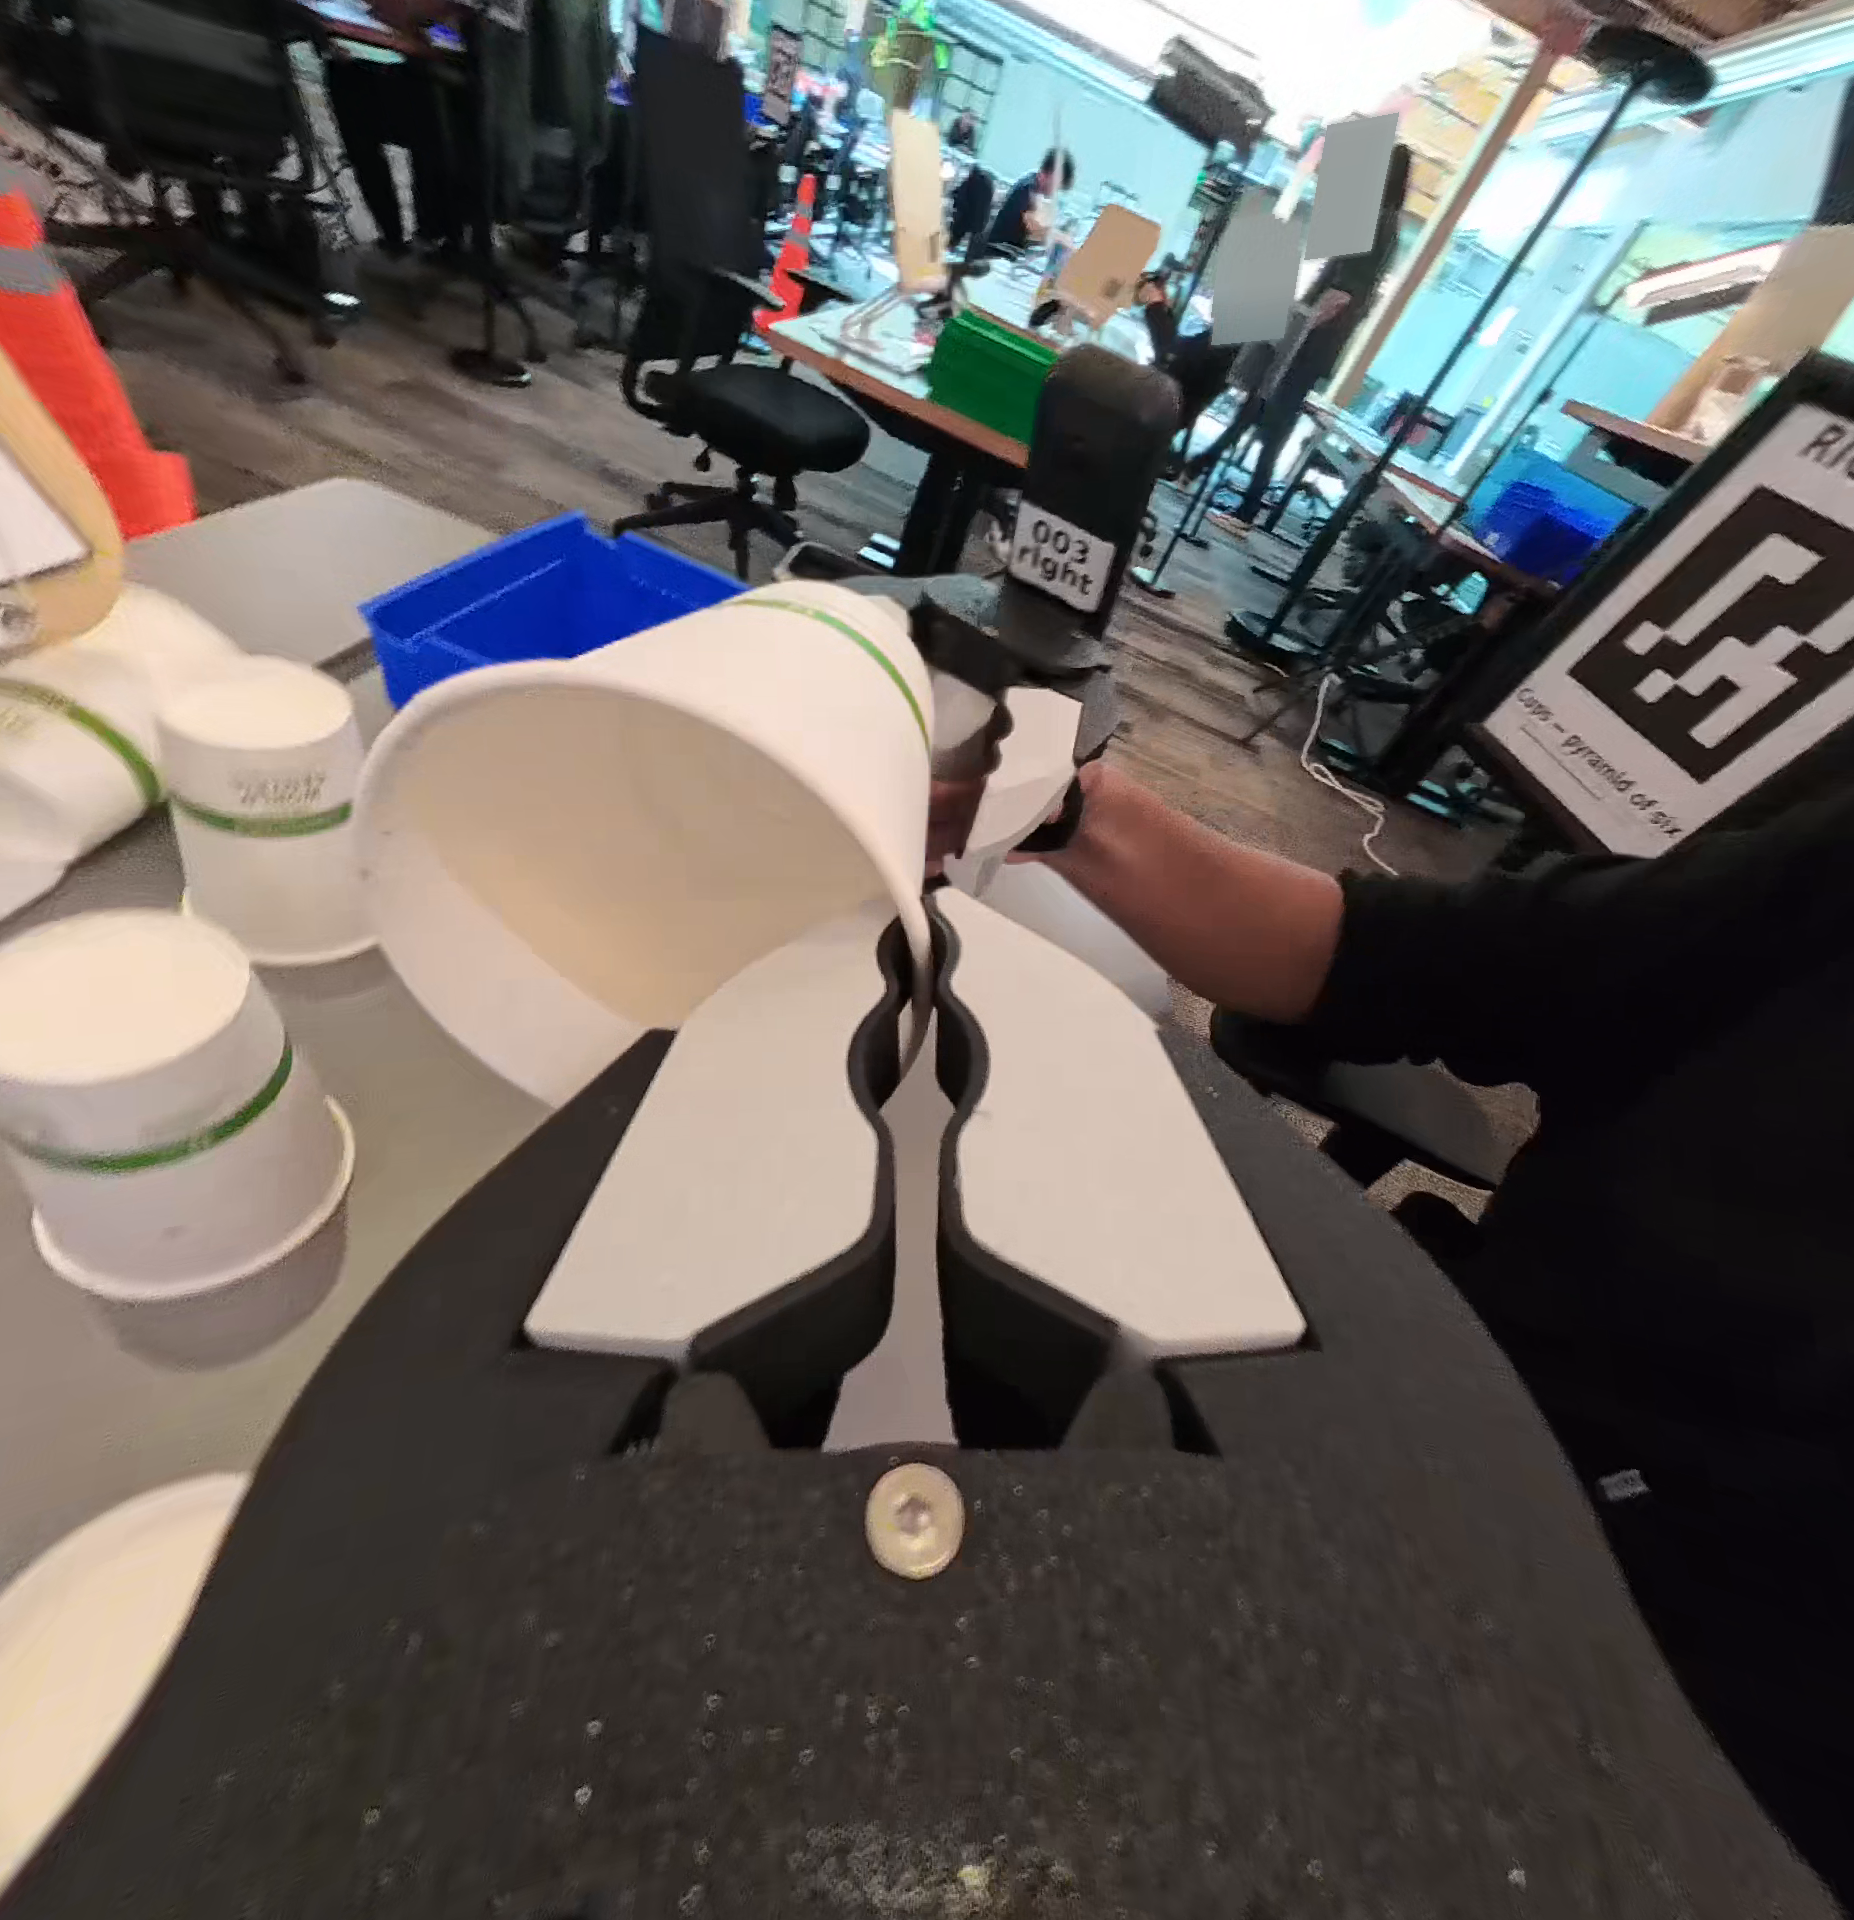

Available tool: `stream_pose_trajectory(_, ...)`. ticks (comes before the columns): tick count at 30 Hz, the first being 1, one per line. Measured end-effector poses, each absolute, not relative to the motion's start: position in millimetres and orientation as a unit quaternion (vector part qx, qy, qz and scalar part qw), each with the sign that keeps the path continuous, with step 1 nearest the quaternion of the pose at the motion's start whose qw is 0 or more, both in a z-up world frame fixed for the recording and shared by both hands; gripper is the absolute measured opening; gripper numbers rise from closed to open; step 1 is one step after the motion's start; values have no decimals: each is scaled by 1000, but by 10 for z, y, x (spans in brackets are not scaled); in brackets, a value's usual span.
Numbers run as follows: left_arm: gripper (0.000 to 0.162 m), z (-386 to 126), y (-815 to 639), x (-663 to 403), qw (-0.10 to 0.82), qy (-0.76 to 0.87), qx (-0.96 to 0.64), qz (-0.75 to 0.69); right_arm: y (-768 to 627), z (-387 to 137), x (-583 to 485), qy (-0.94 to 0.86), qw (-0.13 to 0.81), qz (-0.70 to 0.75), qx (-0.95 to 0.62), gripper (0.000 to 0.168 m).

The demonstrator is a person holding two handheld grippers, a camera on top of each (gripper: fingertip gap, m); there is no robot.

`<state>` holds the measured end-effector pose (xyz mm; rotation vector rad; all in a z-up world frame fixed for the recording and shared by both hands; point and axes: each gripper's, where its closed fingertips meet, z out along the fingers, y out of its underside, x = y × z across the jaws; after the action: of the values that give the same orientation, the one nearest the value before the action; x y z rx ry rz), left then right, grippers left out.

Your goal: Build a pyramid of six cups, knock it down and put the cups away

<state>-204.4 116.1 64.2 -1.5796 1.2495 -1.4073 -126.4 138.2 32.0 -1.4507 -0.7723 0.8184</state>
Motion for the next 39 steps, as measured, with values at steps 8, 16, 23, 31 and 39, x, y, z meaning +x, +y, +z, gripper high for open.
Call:
stream_pose_trajectory(8, 0, 666, 1012, -1805, 311, 546, -586, -512, 1375, 499, -1482, -341, 609, 418, -582, 95)
stream_pose_trajectory(16, 0, 454, 994, -1919, 298, 603, -607, -423, 1386, 422, -1437, -401, 557, 377, -622, 90)
stream_pose_trajectory(23, 0, 288, 916, -1905, 283, 642, -603, -380, 1357, 446, -1780, -516, 390, 372, -666, 93)
stream_pose_trajectory(31, 1, 122, 926, -1824, 302, 661, -599, -336, 1325, 162, -1813, -601, 209, 285, -717, 79)
stream_pose_trajectory(39, 63, 252, 1054, -2181, 475, 458, -652, -373, 1800, 614, -1011, -468, 446, 233, -727, 79)
